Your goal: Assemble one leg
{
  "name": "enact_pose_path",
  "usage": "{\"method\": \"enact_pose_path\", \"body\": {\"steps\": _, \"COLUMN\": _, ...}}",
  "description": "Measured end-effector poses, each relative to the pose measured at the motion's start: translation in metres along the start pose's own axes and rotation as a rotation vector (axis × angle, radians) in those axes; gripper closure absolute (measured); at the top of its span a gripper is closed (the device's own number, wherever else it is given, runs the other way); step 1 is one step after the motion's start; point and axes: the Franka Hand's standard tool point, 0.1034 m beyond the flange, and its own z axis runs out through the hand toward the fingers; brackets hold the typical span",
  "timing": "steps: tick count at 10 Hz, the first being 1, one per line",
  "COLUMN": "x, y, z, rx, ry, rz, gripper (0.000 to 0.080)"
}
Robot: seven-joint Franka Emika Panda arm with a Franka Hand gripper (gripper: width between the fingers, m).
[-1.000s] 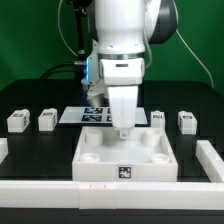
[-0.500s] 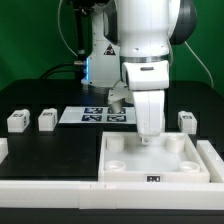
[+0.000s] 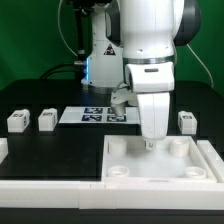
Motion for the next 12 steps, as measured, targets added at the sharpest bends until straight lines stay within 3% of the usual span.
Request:
{"method": "enact_pose_path", "body": {"steps": 1, "x": 0.0, "y": 0.0, "z": -0.001, "rx": -0.001, "ry": 0.0, "rz": 0.005, "gripper": 0.0521}}
{"method": "enact_pose_path", "body": {"steps": 2, "x": 0.0, "y": 0.0, "z": 0.0, "rx": 0.0, "ry": 0.0, "rz": 0.006, "gripper": 0.032}}
{"method": "enact_pose_path", "body": {"steps": 3, "x": -0.001, "y": -0.002, "z": 0.0, "rx": 0.0, "ry": 0.0, "rz": 0.023, "gripper": 0.0202}}
{"method": "enact_pose_path", "body": {"steps": 7, "x": -0.007, "y": -0.001, "z": -0.001, "rx": -0.007, "ry": -0.001, "rz": 0.046, "gripper": 0.0151}}
{"method": "enact_pose_path", "body": {"steps": 9, "x": -0.007, "y": 0.002, "z": -0.01, "rx": -0.02, "ry": -0.003, "rz": 0.055, "gripper": 0.015}}
{"method": "enact_pose_path", "body": {"steps": 11, "x": -0.008, "y": -0.018, "z": -0.03, "rx": -0.059, "ry": -0.001, "rz": 0.16, "gripper": 0.015}}
{"method": "enact_pose_path", "body": {"steps": 12, "x": -0.005, "y": -0.028, "z": -0.045, "rx": -0.091, "ry": 0.004, "rz": 0.222, "gripper": 0.015}}
